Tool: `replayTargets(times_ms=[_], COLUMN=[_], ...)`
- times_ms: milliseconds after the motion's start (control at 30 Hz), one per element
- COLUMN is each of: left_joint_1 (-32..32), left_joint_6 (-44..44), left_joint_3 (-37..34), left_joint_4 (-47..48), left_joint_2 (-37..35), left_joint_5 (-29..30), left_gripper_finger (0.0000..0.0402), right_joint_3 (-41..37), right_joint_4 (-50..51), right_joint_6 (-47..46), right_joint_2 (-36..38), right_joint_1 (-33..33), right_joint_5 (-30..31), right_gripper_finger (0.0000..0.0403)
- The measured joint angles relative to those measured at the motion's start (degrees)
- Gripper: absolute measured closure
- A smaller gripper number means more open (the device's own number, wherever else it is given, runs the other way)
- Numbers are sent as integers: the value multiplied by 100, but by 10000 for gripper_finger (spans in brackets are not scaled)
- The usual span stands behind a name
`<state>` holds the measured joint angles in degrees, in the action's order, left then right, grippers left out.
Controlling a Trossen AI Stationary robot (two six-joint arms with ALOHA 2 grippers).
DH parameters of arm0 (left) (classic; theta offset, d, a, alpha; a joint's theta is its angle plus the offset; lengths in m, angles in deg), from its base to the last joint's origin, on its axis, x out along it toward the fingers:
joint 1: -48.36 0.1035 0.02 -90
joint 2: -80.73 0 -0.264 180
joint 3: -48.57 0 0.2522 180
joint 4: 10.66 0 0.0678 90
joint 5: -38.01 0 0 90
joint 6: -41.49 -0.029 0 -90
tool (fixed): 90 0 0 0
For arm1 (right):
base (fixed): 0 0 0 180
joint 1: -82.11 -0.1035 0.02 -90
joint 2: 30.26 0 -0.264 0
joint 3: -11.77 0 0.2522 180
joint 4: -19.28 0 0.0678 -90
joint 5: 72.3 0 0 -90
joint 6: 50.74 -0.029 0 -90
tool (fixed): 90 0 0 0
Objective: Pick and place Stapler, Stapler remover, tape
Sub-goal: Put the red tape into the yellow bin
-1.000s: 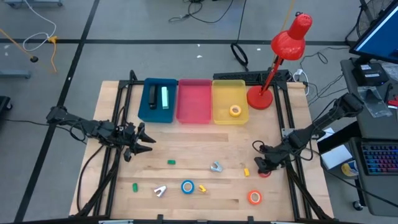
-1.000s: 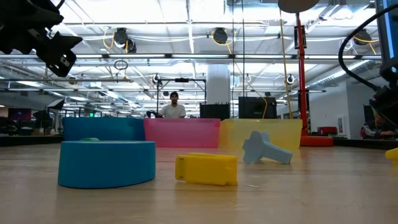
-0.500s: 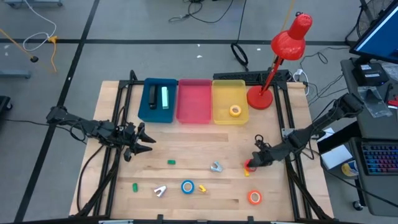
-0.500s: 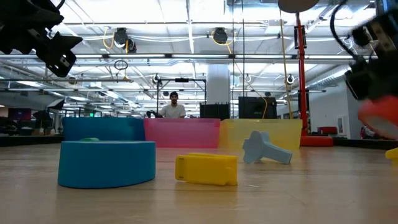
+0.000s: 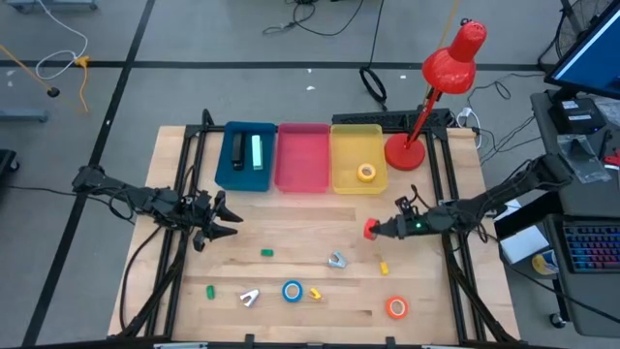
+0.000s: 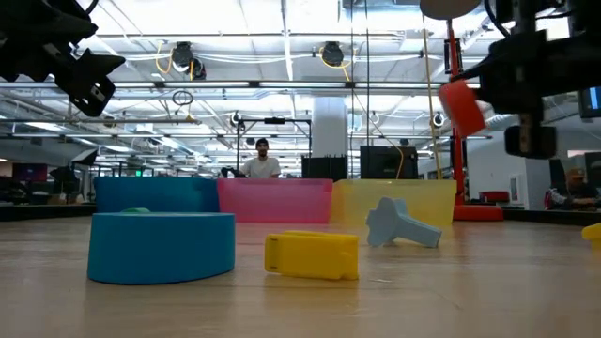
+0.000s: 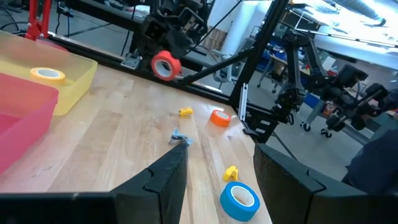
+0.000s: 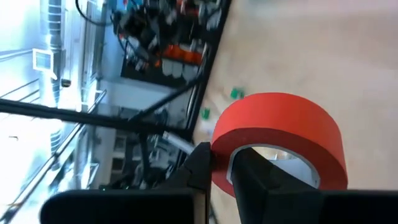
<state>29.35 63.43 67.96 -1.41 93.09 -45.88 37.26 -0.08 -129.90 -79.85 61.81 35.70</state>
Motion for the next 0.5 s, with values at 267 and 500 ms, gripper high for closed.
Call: replayTargets(times_ms=[267,500], left_joint_1=[0,0], left_joint_6=[-2,-2], left_joint_3=[0,0], left_joint_4=[-1,-2], left_joint_2=[0,1], left_joint_5=[2,2], left_gripper_finger=[215,215], right_joint_3=[780,1861], right_joint_4=[564,1903], right_joint_6=[1694,3478], right_joint_2=[2,-148], right_joint_1=[820,1562], right_joint_5=[-22,34], right_gripper_finger=[373,372])
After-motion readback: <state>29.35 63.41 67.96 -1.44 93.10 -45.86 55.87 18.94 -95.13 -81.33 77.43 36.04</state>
